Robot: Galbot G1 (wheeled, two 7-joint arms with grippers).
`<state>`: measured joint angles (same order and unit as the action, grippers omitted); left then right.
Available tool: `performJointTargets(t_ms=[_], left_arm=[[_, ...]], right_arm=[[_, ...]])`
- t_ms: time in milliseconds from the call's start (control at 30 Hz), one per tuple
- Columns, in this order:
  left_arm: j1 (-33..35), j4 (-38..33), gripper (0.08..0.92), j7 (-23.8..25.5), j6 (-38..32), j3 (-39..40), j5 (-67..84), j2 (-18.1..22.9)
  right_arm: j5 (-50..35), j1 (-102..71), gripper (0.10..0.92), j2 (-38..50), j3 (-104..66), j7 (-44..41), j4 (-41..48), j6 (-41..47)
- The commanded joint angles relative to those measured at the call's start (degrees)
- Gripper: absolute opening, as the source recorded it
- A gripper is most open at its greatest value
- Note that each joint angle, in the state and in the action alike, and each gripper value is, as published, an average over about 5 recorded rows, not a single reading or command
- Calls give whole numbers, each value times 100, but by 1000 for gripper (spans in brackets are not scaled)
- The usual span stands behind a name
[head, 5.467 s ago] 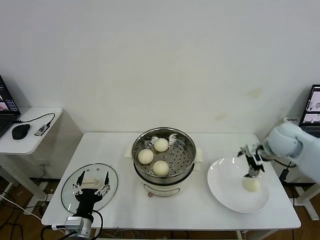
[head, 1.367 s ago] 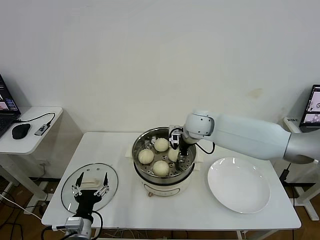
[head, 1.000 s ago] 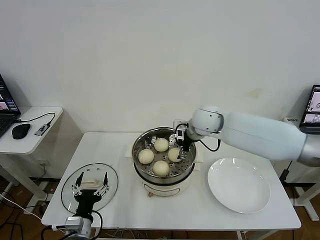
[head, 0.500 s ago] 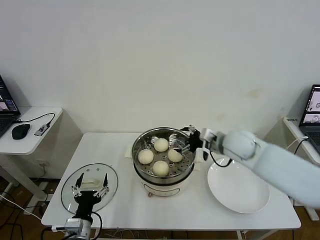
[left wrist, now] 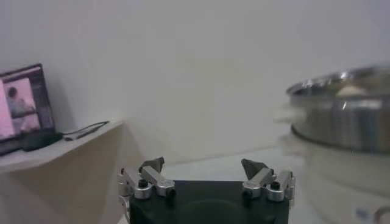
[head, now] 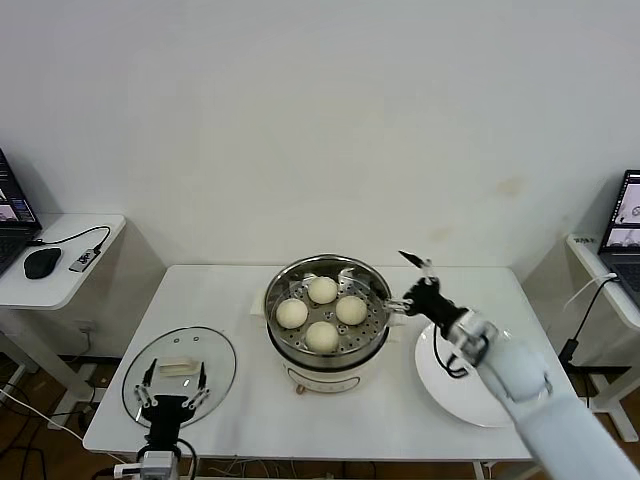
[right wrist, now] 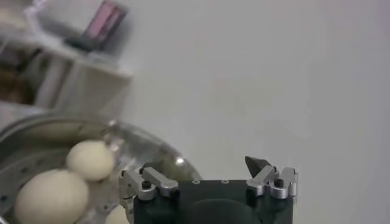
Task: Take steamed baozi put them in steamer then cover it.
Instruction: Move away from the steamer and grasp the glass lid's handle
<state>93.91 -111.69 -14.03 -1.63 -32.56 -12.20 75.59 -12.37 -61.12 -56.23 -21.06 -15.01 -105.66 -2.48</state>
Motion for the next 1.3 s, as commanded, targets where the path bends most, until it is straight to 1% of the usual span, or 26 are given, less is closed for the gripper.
performJointTargets(t_ms=[33,167,300,467,567,767,1067,1300], left_arm=[[581,509,823,151,-172,-1074,-3735,-689],[643,704,823,147,-413,-1340,-4576,-1023],[257,1121,823,169,-683,-1341,-5198,-1235],[-225,1539,823,422,-725,-930,-5351,-1564],[-494,1778,823,504,-709,-659,-5356,-1690],[-1019,2137,823,502,-689,-252,-5451,-1735],[-1739,2615,823,488,-659,43,-5440,-1821],[-2111,2841,823,498,-626,254,-5459,-1848]], right_arm=[[448,-2466,823,-2127,-3010,111,-664,-817],[424,-2679,823,-2213,-3239,275,-735,-836],[358,-2755,823,-2227,-3549,475,-773,-753],[45,-2936,823,-2267,-3841,616,-855,-543],[3,-3021,823,-2315,-3973,682,-844,-525],[29,-3083,823,-2388,-4068,737,-820,-541],[101,-3146,823,-2455,-4052,725,-834,-559],[228,-3190,823,-2505,-4026,720,-754,-614]])
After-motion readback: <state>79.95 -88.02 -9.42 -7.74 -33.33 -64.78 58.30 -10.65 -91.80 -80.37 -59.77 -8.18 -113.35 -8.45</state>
